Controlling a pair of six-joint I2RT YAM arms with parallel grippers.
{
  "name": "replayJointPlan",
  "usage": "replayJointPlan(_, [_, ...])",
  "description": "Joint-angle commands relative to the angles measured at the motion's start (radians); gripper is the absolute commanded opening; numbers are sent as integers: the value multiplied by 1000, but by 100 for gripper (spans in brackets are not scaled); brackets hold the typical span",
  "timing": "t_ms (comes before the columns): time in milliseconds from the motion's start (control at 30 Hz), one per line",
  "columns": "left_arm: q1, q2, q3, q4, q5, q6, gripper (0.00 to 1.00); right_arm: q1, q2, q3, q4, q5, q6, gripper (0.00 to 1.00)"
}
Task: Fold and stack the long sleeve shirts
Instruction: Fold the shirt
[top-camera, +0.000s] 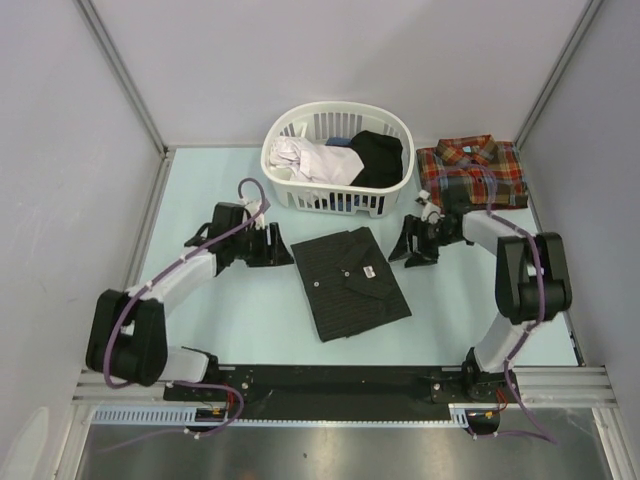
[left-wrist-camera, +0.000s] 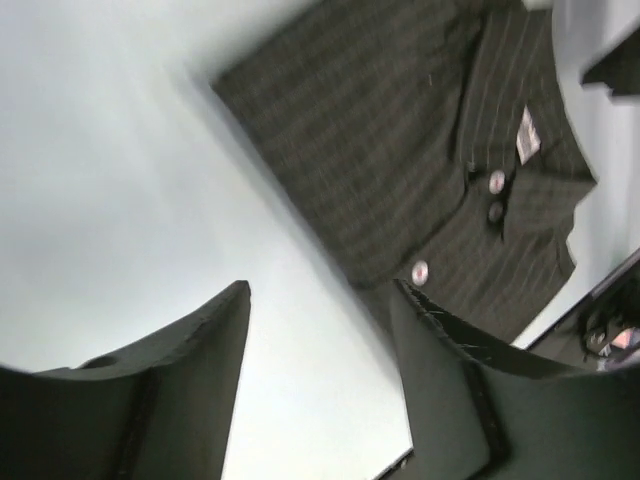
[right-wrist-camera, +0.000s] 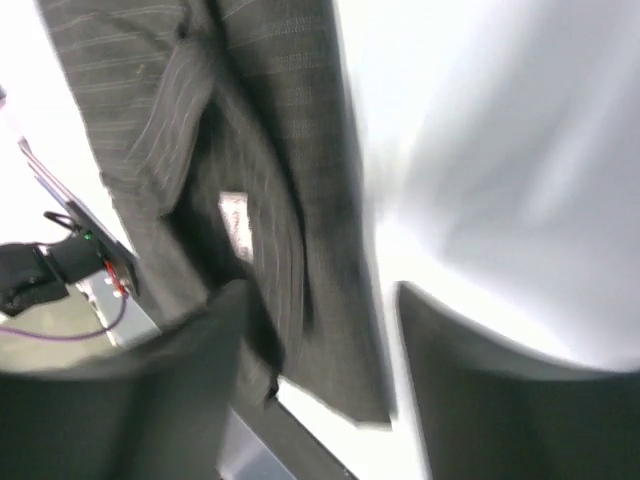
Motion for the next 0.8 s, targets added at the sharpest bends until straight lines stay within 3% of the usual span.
replayJointPlan(0, [40, 113, 82, 202, 100, 95, 66, -96, -206, -81, -124, 1, 30, 78])
replayJointPlan(67, [54, 200, 97, 252, 129, 100, 66, -148, -260, -155, -148, -16, 67, 87])
replayJointPlan(300, [63, 456, 185, 309, 223, 31, 68, -205, -193, -279, -154, -81, 109, 85])
replayJointPlan(400, [64, 480, 156, 306, 275, 7, 49, -225, -131, -243, -189, -70, 71, 86])
replayJointPlan(467, [64, 457, 92, 294, 302, -21, 20, -250, -104, -221, -199, -70, 66, 86])
replayJointPlan(533, [56, 396, 30, 288, 327, -56, 9, -267, -64, -169, -214, -59, 55, 84])
replayJointPlan(700, [-120, 227, -178, 272, 385, -214, 11, -336, 19, -22, -291, -42, 4, 80])
replayJointPlan(767, [-160, 139, -232, 277, 384, -312, 43, -354, 24, -6, -312, -39, -20, 80])
